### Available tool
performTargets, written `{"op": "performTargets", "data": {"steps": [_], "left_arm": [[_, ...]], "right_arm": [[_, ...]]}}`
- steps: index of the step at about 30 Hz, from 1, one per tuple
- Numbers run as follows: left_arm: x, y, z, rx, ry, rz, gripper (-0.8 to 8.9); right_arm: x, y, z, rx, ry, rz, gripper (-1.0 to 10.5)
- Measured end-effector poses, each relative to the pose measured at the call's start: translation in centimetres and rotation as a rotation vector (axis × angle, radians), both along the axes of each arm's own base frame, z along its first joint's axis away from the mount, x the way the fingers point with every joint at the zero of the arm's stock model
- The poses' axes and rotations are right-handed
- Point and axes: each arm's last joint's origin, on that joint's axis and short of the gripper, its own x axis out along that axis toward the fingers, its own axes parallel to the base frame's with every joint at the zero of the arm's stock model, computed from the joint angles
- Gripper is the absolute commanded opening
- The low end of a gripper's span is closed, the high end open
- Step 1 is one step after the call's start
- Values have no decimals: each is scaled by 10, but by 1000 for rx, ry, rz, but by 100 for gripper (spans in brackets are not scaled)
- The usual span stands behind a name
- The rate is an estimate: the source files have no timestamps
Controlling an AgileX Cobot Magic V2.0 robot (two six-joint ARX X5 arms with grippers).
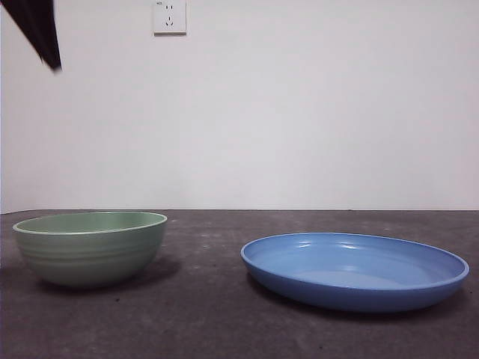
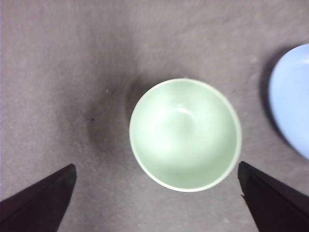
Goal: Place the green bowl on the blue plate
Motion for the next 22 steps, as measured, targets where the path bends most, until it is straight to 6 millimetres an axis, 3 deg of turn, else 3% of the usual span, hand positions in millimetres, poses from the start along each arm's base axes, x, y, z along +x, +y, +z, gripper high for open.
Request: {"op": "performTargets", "data": {"steps": [10,15,22], "left_arm": [[59,-8,-58,101,212,-10,655],[79,-8,-89,138,321,-12,655],[98,-13,-114,146,339,-18,648]], "right_arm": [[0,0,0,0,0,0,589],[0,0,0,0,0,0,589],[0,0,0,0,0,0,589]]}}
